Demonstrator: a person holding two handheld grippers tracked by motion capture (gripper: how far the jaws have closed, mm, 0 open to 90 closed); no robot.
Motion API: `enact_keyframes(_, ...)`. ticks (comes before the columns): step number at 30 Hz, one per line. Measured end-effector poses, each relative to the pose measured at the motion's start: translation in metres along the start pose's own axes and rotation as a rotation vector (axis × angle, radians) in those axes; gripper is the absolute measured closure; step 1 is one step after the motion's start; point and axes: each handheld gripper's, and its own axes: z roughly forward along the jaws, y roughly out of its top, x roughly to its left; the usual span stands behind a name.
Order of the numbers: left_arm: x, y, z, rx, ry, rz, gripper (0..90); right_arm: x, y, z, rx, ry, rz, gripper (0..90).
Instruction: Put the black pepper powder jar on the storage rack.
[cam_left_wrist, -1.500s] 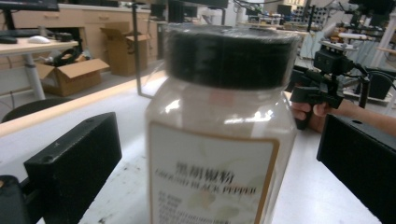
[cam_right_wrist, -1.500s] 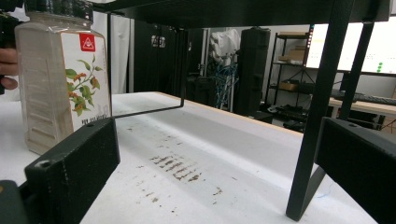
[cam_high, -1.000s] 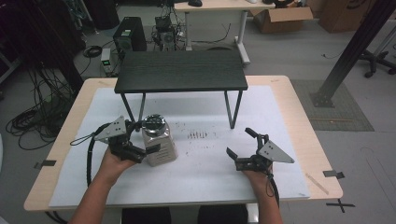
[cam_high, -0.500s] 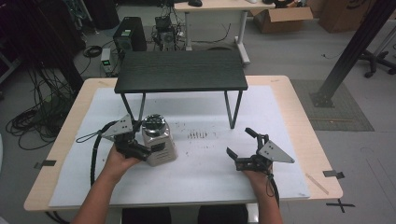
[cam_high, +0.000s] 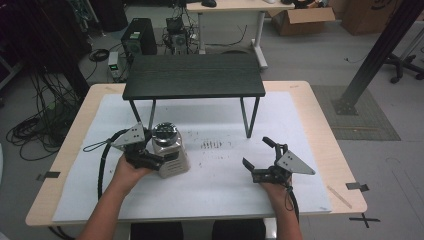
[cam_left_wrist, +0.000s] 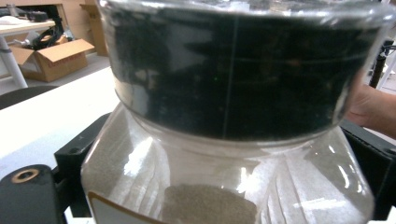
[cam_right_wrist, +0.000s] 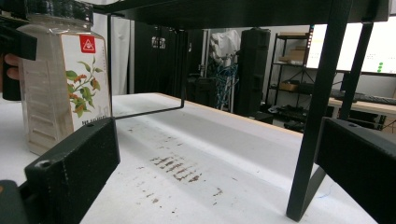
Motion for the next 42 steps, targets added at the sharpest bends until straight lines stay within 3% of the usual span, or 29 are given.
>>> enact_keyframes(9, 0.0024, -0.0019, -0.0024, -0.008, -0.004, 0.009, 16.9, 0.0002, 0.0, 0.0001, 0.0, -0.002, -0.001, 0.0)
enact_keyframes(14, 0.002, -0.0041, -0.0058, -0.012, -0.017, 0.049, 22.0, 0.0002, 0.0, 0.0, 0.0, -0.002, -0.001, 0.0)
enact_keyframes(42, -0.0028, -0.0024, -0.0091, -0.066, -0.033, 0.062, 22.8, 0.0005, 0.0, -0.0001, 0.0, -0.003, -0.004, 0.0)
